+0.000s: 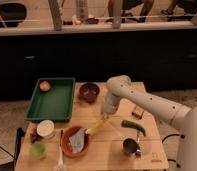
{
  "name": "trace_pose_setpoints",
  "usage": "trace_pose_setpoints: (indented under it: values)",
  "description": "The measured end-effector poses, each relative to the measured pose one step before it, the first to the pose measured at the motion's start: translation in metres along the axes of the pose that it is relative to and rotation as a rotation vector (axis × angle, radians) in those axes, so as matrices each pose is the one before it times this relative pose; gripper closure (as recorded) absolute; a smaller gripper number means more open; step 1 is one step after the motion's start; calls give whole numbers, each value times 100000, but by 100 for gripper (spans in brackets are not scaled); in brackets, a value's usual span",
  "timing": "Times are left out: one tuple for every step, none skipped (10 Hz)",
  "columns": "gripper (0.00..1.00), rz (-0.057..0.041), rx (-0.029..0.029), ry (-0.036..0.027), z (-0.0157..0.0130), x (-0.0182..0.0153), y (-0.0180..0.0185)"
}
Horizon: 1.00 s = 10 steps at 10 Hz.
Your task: Place banana in table surface
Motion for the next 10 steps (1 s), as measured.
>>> trace_pose_setpoints:
  values:
    - [98,-223,-711,-561,86,225,279]
    - [100,-346,-857,-423,131,210,301]
    - [100,-680,-1093,-516,211,174,344]
    - [100,-600,-680,-448,121,126,243]
    - [100,-617,-820,-636,109,312,464]
    - [100,-285,-404,-264,65,153,233]
    - [100,-324,-467,-159,70,117,204]
    - [100,-641,-394,-126,96,81,167]
    - [100,-333,-188,19,82,61,51]
    - [100,-232,-146,52,92,107,77]
